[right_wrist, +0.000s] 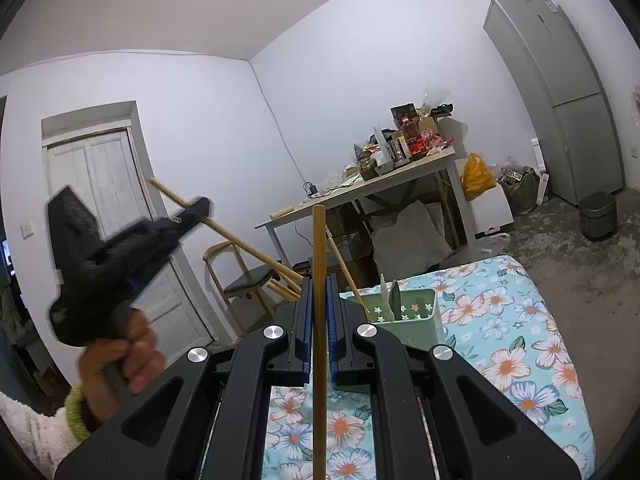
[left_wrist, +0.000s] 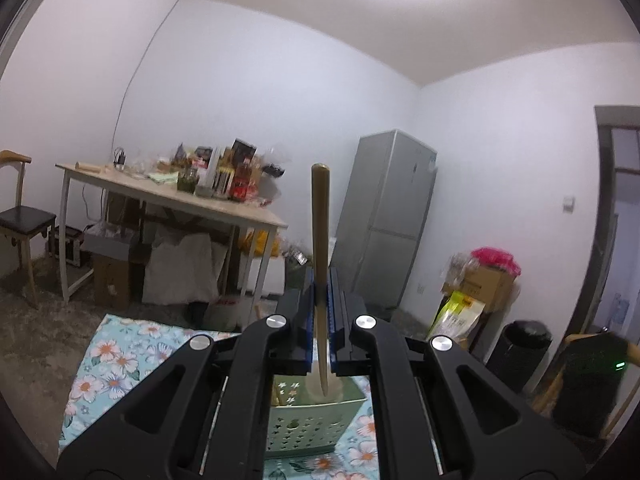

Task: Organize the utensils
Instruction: 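Lower the chopstick into the green holder and open the left tool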

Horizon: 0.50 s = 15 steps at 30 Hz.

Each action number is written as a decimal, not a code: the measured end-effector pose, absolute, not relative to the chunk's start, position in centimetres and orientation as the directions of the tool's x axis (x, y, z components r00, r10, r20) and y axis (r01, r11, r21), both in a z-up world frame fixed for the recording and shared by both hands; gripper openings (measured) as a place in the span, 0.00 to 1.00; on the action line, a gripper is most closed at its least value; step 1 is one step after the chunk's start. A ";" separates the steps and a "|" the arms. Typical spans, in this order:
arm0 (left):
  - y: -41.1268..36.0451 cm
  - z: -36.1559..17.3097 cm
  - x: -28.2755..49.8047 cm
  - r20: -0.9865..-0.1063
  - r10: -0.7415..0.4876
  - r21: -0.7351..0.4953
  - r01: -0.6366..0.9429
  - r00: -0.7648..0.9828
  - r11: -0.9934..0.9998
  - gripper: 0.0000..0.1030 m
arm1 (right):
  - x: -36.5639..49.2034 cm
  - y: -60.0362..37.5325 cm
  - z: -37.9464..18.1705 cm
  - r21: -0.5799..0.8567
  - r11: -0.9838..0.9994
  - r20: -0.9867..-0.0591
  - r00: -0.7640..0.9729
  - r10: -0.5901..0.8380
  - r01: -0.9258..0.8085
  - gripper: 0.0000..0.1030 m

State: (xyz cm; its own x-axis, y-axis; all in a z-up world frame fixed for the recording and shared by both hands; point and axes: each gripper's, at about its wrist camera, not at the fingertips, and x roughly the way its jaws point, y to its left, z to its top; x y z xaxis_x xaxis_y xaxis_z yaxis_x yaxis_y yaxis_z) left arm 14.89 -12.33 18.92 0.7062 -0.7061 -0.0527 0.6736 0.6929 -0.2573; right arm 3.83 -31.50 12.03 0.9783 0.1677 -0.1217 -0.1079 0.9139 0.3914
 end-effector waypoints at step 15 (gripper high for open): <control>-16.8 14.4 20.3 -0.200 -0.659 -0.201 0.628 0.725 0.752 0.40 | 5.0 -32.6 10.8 0.408 0.909 -0.163 0.973 0.164 -0.085 0.07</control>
State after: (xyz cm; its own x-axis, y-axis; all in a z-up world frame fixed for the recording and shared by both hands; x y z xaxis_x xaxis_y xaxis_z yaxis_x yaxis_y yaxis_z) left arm 20.31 -16.84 14.40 0.7251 -0.6589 -0.2002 0.6277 0.7520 -0.2015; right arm 5.02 -32.59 10.80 0.9729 0.1639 -0.1632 -0.0848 0.9092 0.4076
